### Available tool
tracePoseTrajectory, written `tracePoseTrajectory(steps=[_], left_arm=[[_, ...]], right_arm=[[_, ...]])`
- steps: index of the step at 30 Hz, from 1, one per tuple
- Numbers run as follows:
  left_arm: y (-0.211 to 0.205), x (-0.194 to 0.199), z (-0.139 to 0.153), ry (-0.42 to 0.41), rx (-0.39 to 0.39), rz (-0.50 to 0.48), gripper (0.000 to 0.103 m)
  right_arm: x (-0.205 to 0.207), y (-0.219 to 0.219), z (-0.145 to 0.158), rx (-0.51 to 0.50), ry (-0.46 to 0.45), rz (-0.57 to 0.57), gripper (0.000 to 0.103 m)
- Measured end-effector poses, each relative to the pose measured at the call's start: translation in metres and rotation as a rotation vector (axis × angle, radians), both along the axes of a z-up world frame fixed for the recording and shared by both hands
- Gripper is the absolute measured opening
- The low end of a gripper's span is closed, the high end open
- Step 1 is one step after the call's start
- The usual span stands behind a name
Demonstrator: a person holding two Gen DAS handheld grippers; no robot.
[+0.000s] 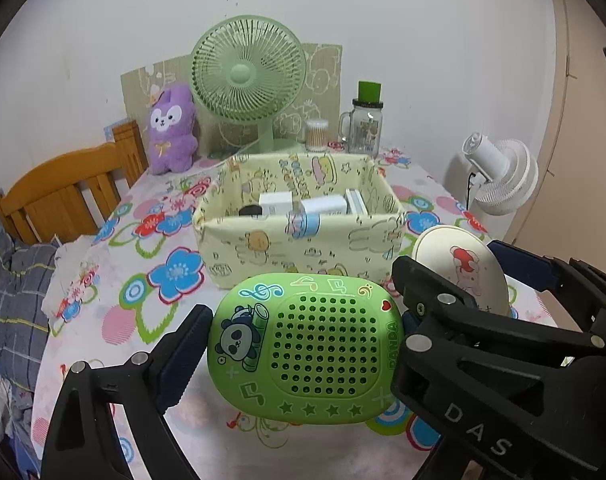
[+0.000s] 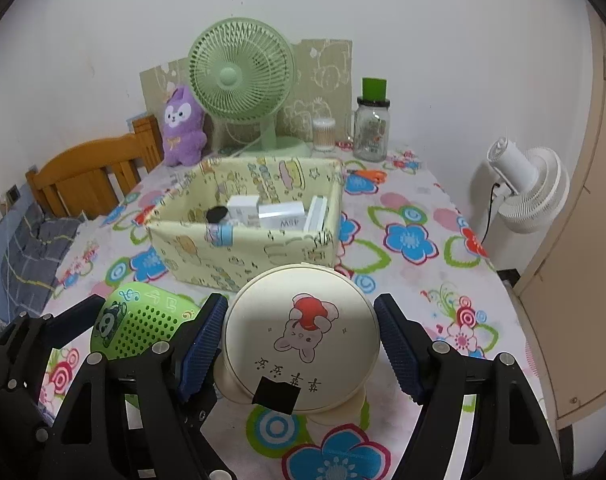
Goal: Organize rigid objects
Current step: 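Lift the green speaker with the left tool while the right tool lifts the compact toward the basket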
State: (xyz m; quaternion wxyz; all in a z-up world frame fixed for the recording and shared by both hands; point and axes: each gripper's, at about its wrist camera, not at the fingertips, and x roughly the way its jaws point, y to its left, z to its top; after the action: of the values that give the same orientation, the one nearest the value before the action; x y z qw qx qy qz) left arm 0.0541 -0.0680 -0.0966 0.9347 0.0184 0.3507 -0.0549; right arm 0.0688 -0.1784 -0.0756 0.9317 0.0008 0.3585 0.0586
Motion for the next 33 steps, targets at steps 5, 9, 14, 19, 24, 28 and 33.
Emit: tracePoseTrajectory(steps=[5, 9, 14, 19, 24, 28, 33], left_arm=[[0.001, 0.002, 0.010, -0.015, 0.003, -0.003, 0.095], [0.000, 0.003, 0.018, -0.028, 0.007, -0.005, 0.095], [0.001, 0.006, 0.026, -0.041, 0.014, -0.011, 0.095], [0.003, 0.012, 0.029, -0.044, 0.012, -0.009, 0.095], [0.005, 0.021, 0.031, -0.040, 0.010, -0.006, 0.095], [0.007, 0.029, 0.031, -0.037, 0.010, -0.004, 0.095], [0.010, 0.044, 0.029, -0.028, 0.013, -0.002, 0.095]], right_arm=[[0.001, -0.001, 0.011, 0.007, -0.020, -0.004, 0.077], [0.002, -0.001, 0.019, 0.010, -0.036, -0.007, 0.077], [0.004, -0.001, 0.026, 0.015, -0.050, -0.012, 0.077], [0.010, 0.001, 0.032, 0.014, -0.060, -0.017, 0.077], [0.020, 0.003, 0.034, 0.006, -0.063, -0.020, 0.077], [0.029, 0.005, 0.034, 0.009, -0.058, -0.022, 0.077], [0.044, 0.007, 0.031, 0.010, -0.051, -0.024, 0.077]])
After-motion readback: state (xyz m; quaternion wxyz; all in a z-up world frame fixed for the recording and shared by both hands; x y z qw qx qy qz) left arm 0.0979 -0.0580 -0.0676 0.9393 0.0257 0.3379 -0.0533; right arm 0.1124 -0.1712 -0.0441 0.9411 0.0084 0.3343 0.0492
